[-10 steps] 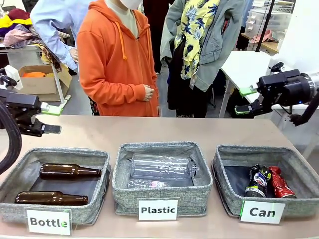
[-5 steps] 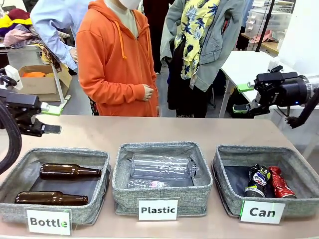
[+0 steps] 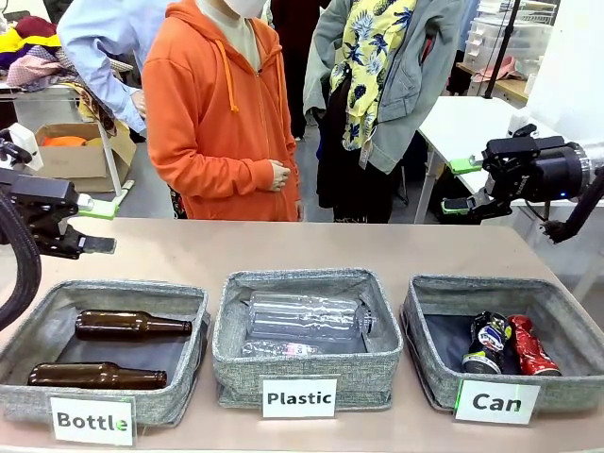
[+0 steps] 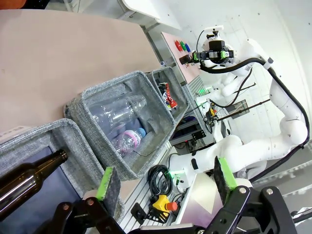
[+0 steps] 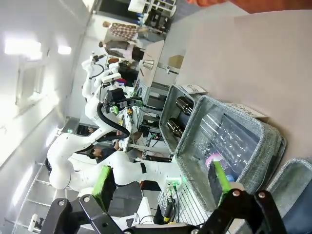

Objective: Sort the can waste into the basket.
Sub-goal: Pick up the can waste from the table and place it in the right Fabric basket.

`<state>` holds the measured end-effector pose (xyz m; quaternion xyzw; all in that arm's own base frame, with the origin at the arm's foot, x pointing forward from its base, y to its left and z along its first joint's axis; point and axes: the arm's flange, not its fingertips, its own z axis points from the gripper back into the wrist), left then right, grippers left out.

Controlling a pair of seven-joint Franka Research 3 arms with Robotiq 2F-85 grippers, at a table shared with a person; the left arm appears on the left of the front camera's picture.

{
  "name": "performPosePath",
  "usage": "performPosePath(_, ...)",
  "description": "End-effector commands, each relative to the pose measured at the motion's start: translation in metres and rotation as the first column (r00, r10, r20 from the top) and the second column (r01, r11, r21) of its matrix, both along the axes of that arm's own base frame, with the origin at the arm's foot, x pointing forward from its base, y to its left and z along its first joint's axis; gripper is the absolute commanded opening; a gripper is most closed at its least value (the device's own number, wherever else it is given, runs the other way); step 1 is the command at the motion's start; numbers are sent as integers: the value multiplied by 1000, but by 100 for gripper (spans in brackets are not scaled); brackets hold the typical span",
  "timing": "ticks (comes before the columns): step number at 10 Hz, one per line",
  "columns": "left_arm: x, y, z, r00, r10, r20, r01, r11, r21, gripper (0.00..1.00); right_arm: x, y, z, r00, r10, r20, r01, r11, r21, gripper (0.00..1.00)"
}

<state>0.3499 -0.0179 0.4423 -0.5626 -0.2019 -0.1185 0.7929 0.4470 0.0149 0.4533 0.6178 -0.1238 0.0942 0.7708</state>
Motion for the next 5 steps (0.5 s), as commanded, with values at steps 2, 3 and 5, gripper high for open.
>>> performPosePath(2,0,-1,1,1000,7,1,-7,1000,-15,100,-2,-1,3,1000,10,10,-10,1000,2,100)
performPosePath(3,0,-1,1,1000,7,1,-7,1000,-15,100,-2,-1,3,1000,10,10,-10,1000,2,100)
performPosePath(5,0,-1,1,1000,7,1,-7,1000,-15,100,-2,-1,3,1000,10,10,-10,1000,2,100)
